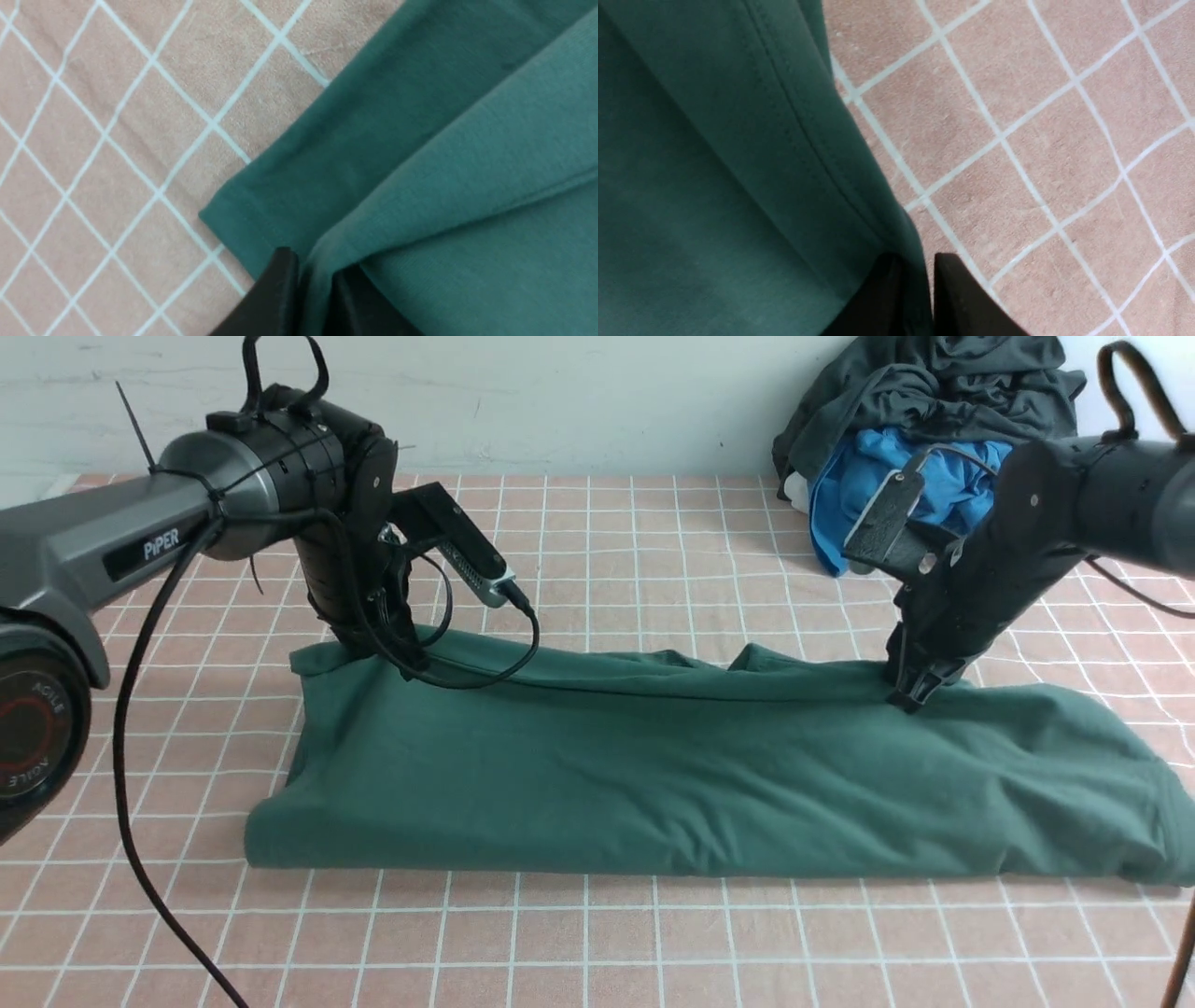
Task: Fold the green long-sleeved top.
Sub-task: Use both arms to drag the lower edge of the fabric forward and fold it over the upper edge
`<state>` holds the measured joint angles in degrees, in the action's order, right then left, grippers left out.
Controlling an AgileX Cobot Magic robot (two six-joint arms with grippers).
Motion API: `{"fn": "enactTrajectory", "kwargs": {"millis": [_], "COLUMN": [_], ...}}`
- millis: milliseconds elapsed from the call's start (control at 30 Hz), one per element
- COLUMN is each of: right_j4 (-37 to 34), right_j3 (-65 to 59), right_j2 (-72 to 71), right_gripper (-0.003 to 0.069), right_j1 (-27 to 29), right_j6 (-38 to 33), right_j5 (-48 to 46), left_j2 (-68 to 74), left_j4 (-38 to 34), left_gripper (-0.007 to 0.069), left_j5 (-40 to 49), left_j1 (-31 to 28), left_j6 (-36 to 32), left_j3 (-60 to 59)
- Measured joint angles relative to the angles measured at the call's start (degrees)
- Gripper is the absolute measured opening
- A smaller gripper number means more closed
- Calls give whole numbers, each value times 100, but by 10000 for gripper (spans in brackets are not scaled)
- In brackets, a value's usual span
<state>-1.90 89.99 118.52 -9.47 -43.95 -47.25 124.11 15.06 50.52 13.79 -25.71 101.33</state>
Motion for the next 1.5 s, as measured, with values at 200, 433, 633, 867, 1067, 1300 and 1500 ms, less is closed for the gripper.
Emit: {"fn": "enactTrajectory", "kwargs": {"millis": [200, 433, 633, 867, 1067, 1300, 1500], "right_j4": [156, 19, -1085, -1521, -1484, -412, 1087], "right_j3": [186, 722, 745, 456, 450, 450, 1003], "right_j2": [88, -251, -641, -322, 313, 552, 515], "right_gripper": [310, 383, 384, 321, 262, 234, 234], "right_j1": [89, 95, 28, -637, -929, -793, -469], "right_j6": [913, 1875, 1559, 1142, 1152, 2681, 4586], "right_j5": [248, -177, -978, -1433, -735, 568, 233], "left_j2": [86, 54, -408, -605, -629, -803, -993], "left_j4": [121, 159, -1213, -1744, -1798, -1812, -1806], "left_gripper": [310, 483, 306, 11, -3, -3, -3], "left_j5": [-158, 714, 1140, 1288, 1214, 1141, 1133], "left_j1": [-201, -254, -248, -206, -161, -161, -161], "left_j6": [583, 2162, 1500, 1010, 916, 823, 823], "left_j3": [77, 705, 420, -439, -767, -767, -787]}}
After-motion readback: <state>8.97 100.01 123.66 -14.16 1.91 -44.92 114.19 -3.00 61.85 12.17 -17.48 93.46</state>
